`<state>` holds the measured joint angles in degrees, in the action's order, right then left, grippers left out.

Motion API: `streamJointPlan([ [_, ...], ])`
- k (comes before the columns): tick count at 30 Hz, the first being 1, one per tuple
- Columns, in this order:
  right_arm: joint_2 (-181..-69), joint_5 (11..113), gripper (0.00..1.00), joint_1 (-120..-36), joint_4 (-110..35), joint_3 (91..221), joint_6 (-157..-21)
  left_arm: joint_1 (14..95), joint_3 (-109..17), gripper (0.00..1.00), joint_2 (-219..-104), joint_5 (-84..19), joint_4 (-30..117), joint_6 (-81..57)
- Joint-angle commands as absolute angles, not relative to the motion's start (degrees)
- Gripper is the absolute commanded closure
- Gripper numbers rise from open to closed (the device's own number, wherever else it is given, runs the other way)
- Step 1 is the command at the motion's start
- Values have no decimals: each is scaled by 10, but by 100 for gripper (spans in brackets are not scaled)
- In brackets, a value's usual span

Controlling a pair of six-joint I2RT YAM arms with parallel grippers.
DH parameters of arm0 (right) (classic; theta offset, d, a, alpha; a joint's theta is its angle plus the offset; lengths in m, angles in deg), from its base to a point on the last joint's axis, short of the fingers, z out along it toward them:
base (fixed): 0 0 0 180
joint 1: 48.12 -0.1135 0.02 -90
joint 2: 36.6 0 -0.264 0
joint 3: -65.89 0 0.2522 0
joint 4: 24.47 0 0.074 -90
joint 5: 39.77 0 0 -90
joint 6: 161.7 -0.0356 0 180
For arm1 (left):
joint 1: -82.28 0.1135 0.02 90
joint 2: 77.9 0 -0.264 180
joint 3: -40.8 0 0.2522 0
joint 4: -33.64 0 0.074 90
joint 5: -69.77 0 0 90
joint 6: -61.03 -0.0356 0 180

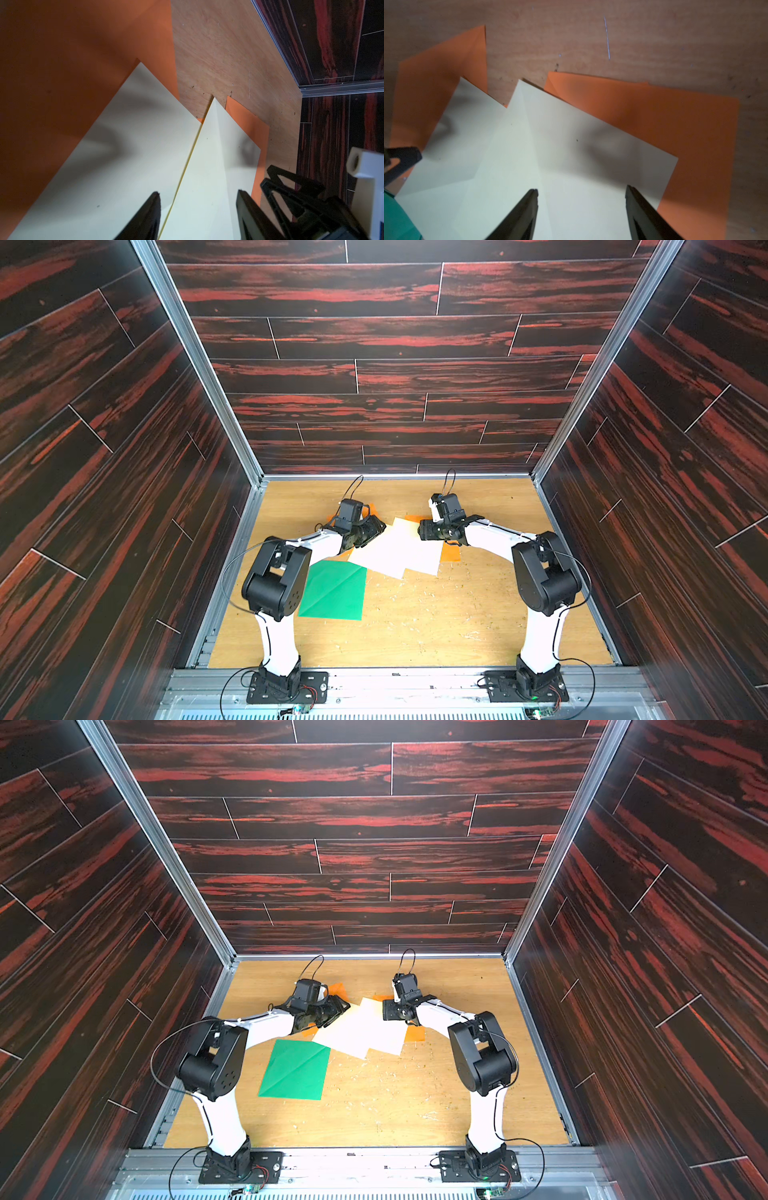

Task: Sort the scattered colored papers by color
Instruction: Pick up the colored paper from the center of the board.

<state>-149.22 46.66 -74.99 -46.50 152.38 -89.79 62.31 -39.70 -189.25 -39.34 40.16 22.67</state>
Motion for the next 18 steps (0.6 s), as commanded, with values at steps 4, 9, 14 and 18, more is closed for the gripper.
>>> streamJointPlan([
  [4,-1488,503,30,-750,-439,1481,-905,620,-442,38,-1926,-398,391,224],
  [9,-1486,508,29,-750,-438,1472,-902,616,-472,37,-1943,-400,407,212],
  [14,-1476,514,29,-750,-433,1460,-901,614,-499,37,-1966,-407,423,200],
  [18,-1478,512,29,-750,-433,1458,-902,609,-539,37,-1993,-420,461,182],
])
